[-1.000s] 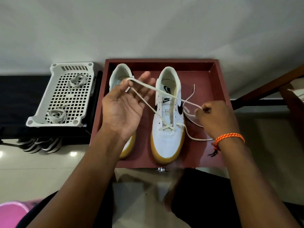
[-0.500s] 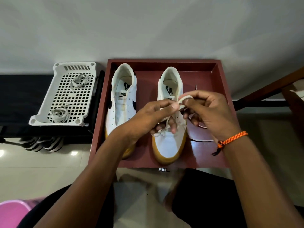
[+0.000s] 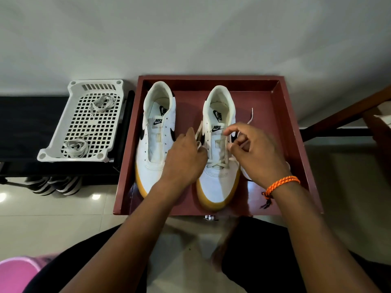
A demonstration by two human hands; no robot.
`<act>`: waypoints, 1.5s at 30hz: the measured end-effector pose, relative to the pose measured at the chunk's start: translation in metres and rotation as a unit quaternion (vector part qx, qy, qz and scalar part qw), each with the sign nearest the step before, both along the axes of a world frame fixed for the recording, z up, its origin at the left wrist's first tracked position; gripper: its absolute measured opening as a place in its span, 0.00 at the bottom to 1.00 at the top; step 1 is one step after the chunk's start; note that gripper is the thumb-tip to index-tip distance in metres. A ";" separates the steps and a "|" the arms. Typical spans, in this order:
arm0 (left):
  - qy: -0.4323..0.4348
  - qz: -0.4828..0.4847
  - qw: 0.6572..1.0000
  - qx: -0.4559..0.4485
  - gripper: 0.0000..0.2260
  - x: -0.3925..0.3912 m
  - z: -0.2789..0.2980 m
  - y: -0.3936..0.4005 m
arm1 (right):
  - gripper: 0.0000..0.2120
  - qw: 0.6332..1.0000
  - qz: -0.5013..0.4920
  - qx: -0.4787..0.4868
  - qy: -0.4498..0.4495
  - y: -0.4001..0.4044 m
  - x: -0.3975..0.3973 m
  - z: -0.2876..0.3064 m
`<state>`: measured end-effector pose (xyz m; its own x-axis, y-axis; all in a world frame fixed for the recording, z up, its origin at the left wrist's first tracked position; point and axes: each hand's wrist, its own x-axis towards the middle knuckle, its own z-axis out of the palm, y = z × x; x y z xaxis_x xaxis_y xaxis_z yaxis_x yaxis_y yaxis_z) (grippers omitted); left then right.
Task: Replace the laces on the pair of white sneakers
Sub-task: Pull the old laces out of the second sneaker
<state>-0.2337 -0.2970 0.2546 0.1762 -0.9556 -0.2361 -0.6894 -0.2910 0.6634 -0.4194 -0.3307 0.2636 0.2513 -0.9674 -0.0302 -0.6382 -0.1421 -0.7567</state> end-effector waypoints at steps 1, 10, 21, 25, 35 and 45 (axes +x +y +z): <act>0.001 -0.001 1.000 -0.006 0.04 0.001 -0.001 0.001 | 0.15 1.000 0.014 -0.012 0.007 0.001 0.001 0.000; -0.066 -0.030 0.974 -0.212 0.07 -0.008 0.008 0.005 | 0.37 0.993 0.044 0.027 0.109 0.008 -0.001 0.002; -0.077 -0.097 0.991 -0.056 0.04 -0.018 0.003 0.009 | 0.42 0.992 0.073 0.054 0.089 0.007 -0.002 0.000; -0.056 -0.098 0.992 -0.062 0.04 -0.019 0.001 0.009 | 0.39 0.991 0.082 0.063 0.082 0.004 -0.006 -0.004; 0.266 -0.043 0.962 0.053 0.09 -0.003 0.008 0.002 | 0.37 0.993 0.063 0.053 0.087 0.006 -0.002 -0.007; -0.064 -0.034 0.967 -0.245 0.06 -0.013 0.004 0.005 | 0.37 0.993 0.051 0.047 0.094 0.007 -0.001 -0.005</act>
